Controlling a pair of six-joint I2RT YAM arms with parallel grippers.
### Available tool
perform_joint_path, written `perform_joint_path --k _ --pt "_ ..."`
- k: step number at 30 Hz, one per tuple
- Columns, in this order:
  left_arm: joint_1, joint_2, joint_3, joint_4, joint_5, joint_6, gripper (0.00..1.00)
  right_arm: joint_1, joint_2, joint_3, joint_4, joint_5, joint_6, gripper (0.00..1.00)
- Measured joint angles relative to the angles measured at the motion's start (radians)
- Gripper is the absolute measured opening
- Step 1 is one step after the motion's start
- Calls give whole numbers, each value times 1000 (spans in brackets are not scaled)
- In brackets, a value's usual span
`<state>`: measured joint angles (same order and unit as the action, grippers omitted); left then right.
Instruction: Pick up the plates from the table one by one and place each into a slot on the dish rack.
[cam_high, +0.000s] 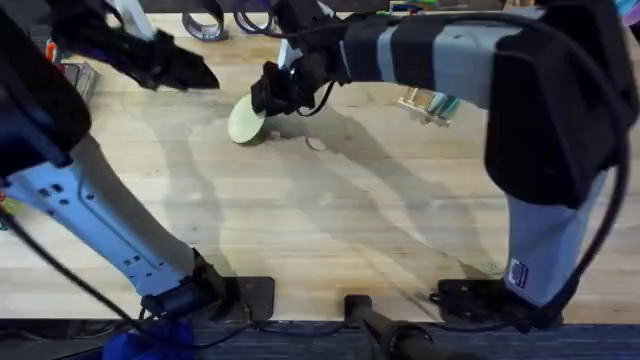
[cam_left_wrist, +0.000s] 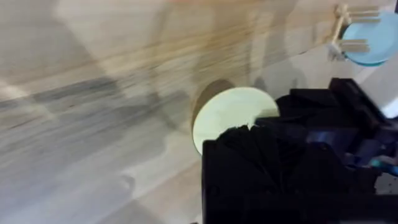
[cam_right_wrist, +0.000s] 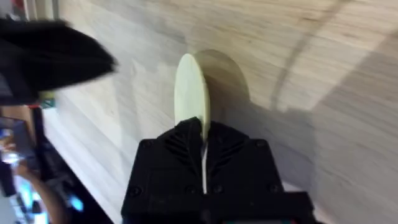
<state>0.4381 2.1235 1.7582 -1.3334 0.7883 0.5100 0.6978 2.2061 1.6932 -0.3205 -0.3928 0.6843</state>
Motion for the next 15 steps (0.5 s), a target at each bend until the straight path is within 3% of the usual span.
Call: perform_joint_path --k 6,15 --pt "0 -187 34 -47 -5 9 40 -10 -77 0 -116 72 -111 30" --pt "0 -462 36 -111 -74 13 41 -23 -209 0 -249 201 -264 30"
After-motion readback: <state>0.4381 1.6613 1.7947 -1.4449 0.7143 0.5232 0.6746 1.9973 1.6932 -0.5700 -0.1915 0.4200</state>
